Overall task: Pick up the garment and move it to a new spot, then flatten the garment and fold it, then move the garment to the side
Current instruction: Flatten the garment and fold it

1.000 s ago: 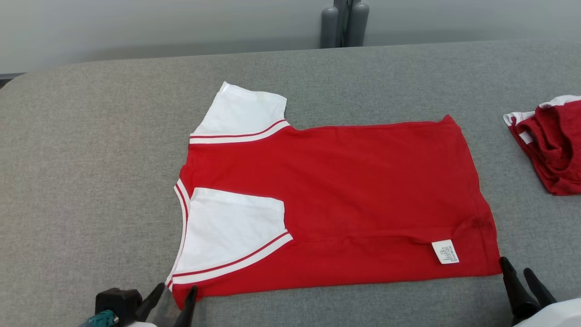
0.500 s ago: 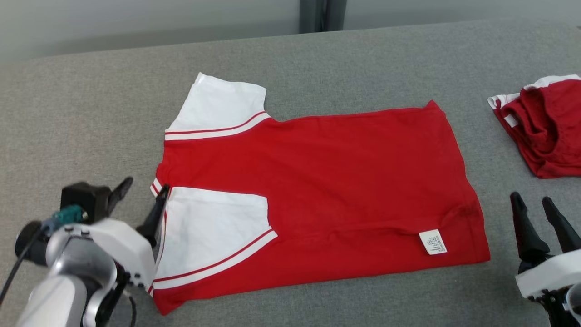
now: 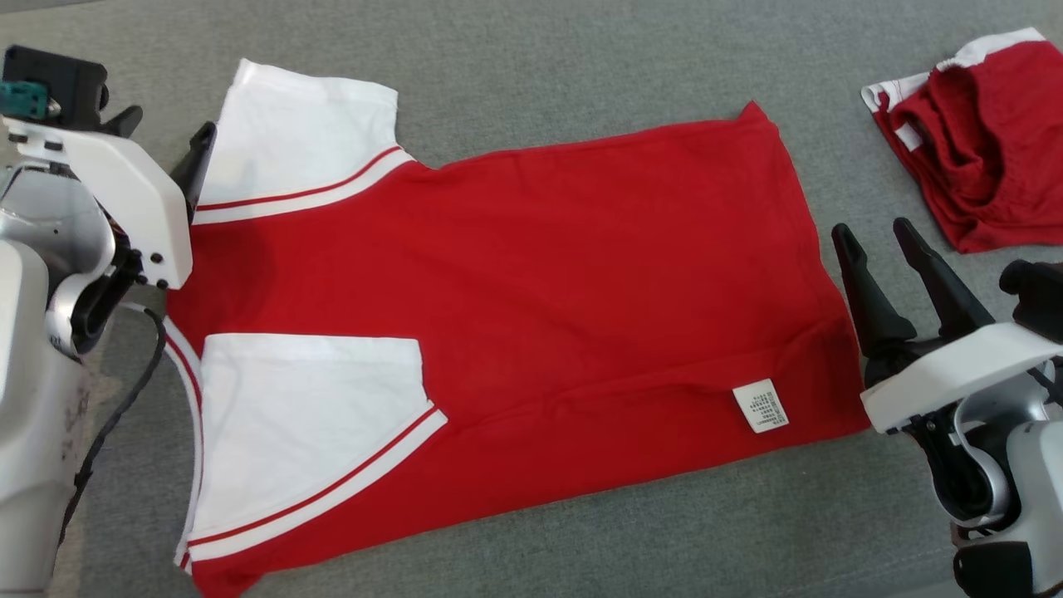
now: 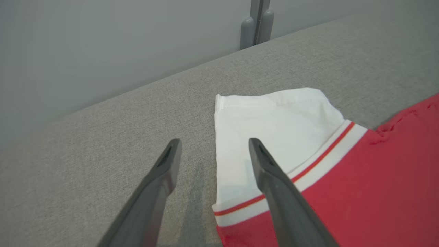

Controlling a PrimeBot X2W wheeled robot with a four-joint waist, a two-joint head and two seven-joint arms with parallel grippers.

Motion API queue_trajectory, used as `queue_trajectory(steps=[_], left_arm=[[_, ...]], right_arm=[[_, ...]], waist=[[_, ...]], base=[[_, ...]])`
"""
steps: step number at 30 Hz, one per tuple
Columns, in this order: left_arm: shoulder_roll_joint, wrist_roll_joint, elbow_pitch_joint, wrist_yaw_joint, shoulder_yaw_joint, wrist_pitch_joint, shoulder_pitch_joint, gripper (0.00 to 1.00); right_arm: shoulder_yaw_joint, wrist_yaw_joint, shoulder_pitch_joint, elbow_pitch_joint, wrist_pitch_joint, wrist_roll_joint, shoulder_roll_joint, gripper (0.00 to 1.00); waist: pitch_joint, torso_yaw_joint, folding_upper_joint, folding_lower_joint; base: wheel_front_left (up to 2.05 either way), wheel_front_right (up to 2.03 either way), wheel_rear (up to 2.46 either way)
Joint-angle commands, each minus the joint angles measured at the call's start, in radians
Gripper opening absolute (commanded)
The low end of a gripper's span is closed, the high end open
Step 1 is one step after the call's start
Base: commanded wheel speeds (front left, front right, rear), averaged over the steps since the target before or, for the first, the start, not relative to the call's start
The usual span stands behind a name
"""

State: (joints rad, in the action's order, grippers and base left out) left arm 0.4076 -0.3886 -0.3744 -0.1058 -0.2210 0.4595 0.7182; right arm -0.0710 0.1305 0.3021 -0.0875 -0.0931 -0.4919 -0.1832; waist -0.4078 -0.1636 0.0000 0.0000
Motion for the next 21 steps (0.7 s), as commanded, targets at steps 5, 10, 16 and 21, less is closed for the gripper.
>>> queue_trajectory(steps=[5, 10, 16, 21], left_arm=[[0.008, -0.032, -0.128, -0.011, 0.005, 0.018, 0.137, 1.00], [0.022, -0.012, -0.212, -0.011, -0.014, 0.037, 0.213, 1.00], [0.036, 0.008, -0.292, -0.014, -0.047, 0.086, 0.292, 1.00], [0.046, 0.019, -0.337, -0.005, -0.065, 0.118, 0.325, 1.00]], right_arm=[[-0.081, 0.001, 0.104, -0.043, 0.038, -0.026, -0.012, 1.00], [-0.152, 0.001, 0.180, -0.077, 0.060, -0.042, -0.026, 1.00], [-0.204, 0.001, 0.235, -0.116, 0.084, -0.058, -0.039, 1.00], [-0.239, 0.001, 0.260, -0.144, 0.103, -0.076, -0.039, 1.00]], waist=[[-0.090, -0.077, 0.0000, 0.0000], [-0.121, -0.106, 0.0000, 0.0000], [-0.125, -0.122, 0.0000, 0.0000], [-0.123, -0.139, 0.0000, 0.0000]], base=[[0.00, 0.00, 0.00], [0.00, 0.00, 0.00], [0.00, 0.00, 0.00], [0.00, 0.00, 0.00]])
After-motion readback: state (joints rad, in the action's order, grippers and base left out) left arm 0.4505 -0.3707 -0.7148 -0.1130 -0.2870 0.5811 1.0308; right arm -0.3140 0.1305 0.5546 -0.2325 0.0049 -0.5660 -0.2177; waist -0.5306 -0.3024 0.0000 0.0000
